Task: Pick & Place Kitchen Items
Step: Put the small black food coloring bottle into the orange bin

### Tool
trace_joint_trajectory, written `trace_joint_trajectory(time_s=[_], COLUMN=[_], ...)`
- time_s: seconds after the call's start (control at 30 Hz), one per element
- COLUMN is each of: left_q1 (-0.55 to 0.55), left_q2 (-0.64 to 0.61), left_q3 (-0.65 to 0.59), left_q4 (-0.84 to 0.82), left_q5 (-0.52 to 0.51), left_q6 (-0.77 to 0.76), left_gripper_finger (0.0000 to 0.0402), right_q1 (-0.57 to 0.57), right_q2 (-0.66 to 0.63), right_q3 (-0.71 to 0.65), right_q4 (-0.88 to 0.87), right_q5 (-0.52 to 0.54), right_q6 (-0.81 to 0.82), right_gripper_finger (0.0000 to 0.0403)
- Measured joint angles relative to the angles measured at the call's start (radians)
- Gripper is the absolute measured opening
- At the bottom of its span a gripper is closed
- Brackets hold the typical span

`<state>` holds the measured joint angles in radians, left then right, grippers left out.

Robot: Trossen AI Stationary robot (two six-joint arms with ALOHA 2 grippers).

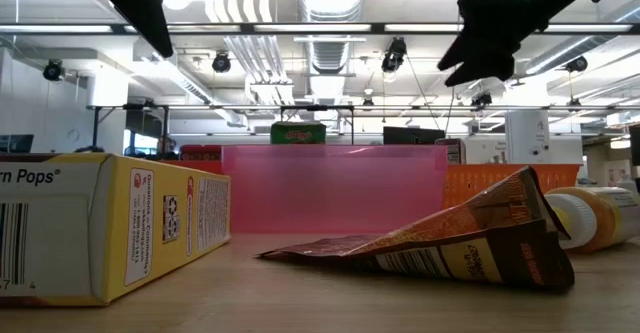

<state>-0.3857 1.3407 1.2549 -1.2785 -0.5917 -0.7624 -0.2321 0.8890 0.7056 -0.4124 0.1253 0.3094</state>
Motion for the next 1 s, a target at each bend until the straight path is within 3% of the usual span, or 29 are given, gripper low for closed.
trace_joint_trajectory(time_s=[0.13,0.3,0.47,0.67,1.0], left_q1=[0.000,0.000,0.000,0.000,0.000], left_q2=[0.000,0.000,0.000,0.000,0.000], left_q3=[0.000,0.000,0.000,0.000,0.000], left_q4=[0.000,0.003,0.003,0.004,0.007], left_q5=[-0.001,-0.001,-0.001,-0.001,-0.003], left_q6=[0.000,0.000,0.000,0.000,0.000], left_gripper_finger=[0.0276,0.0276,0.0276,0.0276,0.0276], right_q1=[0.001,0.001,0.018,0.068,0.226], right_q2=[0.003,0.002,0.003,0.003,0.003], right_q3=[0.056,0.121,0.123,0.110,0.078], right_q4=[-0.195,-0.486,-0.655,-0.672,-0.672], right_q5=[-0.094,-0.099,-0.150,-0.213,-0.202], right_q6=[0.036,0.109,0.174,0.246,0.371], right_gripper_finger=[0.0261,0.0236,0.0216,0.0200,0.0188])
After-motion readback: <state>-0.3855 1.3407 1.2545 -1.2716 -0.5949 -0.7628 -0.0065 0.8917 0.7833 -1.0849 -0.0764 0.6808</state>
